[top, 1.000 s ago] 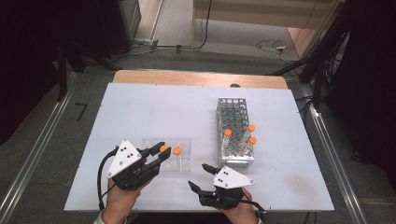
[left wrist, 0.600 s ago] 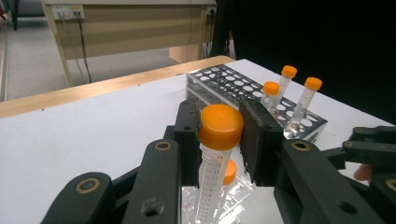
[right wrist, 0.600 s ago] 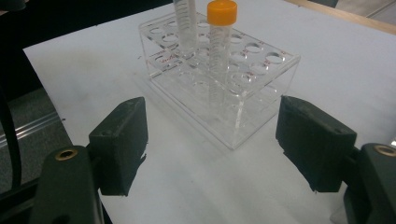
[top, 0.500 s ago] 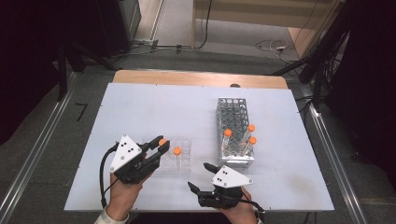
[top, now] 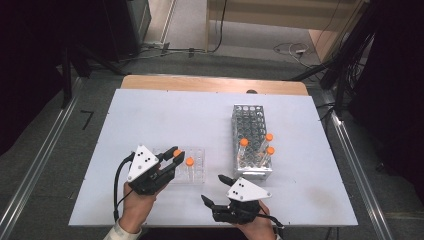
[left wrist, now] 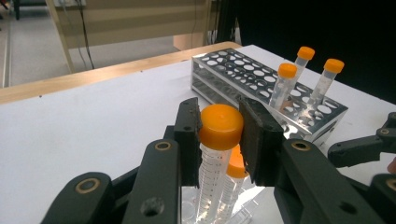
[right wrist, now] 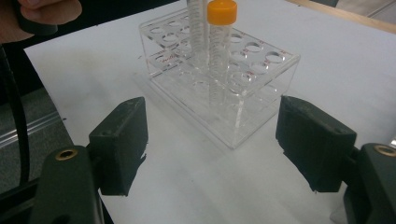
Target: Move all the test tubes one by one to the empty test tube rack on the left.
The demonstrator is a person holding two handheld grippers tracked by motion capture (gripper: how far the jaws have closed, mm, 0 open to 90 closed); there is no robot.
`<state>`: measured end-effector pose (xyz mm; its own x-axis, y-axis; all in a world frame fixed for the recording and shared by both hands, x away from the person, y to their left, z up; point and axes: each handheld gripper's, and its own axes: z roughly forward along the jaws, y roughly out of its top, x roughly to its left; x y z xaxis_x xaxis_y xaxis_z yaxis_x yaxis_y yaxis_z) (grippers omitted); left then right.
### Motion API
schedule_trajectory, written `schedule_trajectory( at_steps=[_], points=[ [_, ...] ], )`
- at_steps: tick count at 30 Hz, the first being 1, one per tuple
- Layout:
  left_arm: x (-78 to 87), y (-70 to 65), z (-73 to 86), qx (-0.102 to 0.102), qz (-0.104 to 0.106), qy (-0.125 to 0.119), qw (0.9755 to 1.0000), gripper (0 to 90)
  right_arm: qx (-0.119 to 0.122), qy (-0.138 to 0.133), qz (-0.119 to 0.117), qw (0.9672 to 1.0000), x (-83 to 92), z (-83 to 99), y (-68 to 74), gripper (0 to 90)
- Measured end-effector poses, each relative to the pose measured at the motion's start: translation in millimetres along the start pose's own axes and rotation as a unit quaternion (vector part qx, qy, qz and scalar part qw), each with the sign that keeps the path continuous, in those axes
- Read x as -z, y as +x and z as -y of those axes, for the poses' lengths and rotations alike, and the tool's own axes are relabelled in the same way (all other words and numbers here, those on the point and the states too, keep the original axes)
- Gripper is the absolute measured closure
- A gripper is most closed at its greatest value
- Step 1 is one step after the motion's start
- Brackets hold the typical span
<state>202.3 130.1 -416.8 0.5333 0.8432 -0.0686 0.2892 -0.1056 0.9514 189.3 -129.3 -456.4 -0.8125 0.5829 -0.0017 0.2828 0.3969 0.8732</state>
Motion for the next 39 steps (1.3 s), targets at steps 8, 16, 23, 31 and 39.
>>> schedule_trajectory(
  at_steps=[8,16,23,31,39],
  points=[
    [-6.2,-1.3,8.9,-0.001,-0.005,0.010,0.9999,69.2,-0.001,0.000,-0.001,1.0000,1.0,0.0,-0.7,23.8],
    [-7.8,-1.4,12.1,0.006,0.003,0.015,0.9999,62.9,0.000,0.001,-0.002,1.0000,0.7,0.1,-0.5,23.8],
    [-6.0,-1.3,11.1,0.014,0.012,0.012,0.9998,60.1,0.000,0.000,-0.002,1.0000,0.7,0.1,-0.5,23.9],
    [-5.2,-3.3,9.2,0.025,0.017,0.019,0.9994,31.4,-0.004,-0.006,0.006,1.0000,5.0,-0.8,-5.0,24.7],
    [-2.8,-3.7,8.1,0.029,0.009,0.012,0.9995,22.2,-0.017,-0.016,0.026,0.9994,16.1,-1.4,-18.9,25.7]
  ],
)
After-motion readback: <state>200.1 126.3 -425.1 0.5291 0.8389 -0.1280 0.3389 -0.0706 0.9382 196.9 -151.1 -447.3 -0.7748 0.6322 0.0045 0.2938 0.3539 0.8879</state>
